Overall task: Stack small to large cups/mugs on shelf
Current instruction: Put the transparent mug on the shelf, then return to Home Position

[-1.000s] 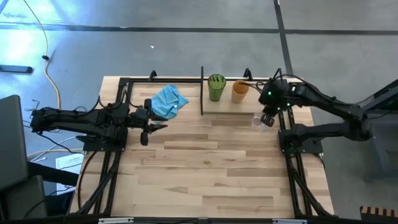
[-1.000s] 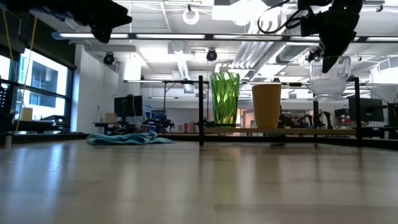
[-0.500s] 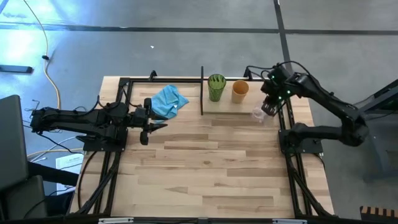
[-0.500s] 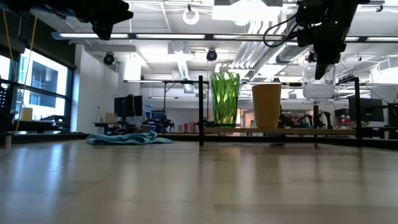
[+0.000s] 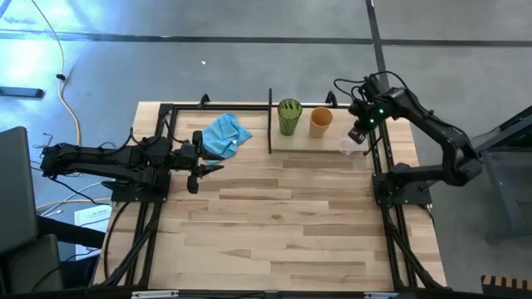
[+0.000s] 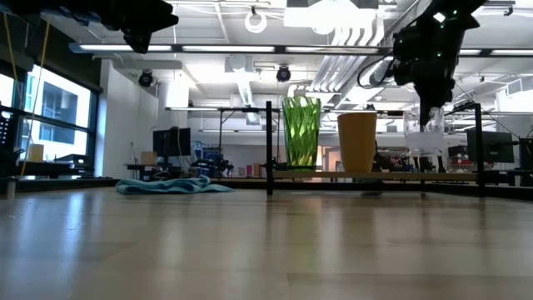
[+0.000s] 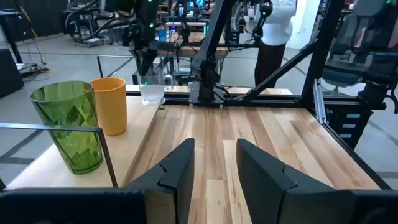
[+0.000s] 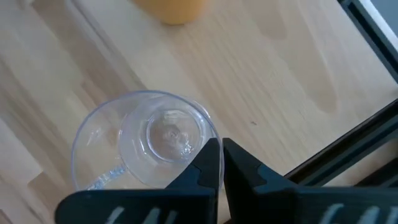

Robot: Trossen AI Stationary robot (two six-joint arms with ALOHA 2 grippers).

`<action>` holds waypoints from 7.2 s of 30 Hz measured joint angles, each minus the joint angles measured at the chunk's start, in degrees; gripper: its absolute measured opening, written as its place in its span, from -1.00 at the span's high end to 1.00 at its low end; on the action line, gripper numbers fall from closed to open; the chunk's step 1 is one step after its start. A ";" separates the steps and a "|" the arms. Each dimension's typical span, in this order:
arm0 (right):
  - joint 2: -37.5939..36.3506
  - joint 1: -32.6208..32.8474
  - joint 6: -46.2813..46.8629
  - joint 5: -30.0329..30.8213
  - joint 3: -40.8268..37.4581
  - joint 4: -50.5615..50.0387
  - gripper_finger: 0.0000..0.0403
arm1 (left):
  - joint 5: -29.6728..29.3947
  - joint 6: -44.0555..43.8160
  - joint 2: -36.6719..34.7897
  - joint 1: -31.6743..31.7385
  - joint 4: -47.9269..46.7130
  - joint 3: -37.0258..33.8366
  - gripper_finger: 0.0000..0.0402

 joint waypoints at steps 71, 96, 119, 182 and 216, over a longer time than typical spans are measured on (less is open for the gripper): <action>18.12 -8.61 -12.68 0.06 12.94 1.76 1.00 | -0.22 -1.55 -0.01 0.00 0.03 0.00 0.46; 18.99 -8.61 -13.26 0.42 12.94 3.11 1.00 | -0.22 -1.43 -0.02 0.01 0.00 0.00 0.46; 19.07 -8.46 -11.38 0.42 10.90 3.21 1.00 | -0.22 -1.44 -0.02 0.02 0.02 0.00 0.46; 18.70 -8.48 -9.79 -0.02 10.43 5.31 0.86 | -0.22 -1.53 -0.02 0.01 0.02 -0.01 0.46; 18.72 -8.50 -9.96 0.92 10.45 5.20 0.68 | -0.22 -1.40 -0.02 0.00 0.00 -0.02 0.46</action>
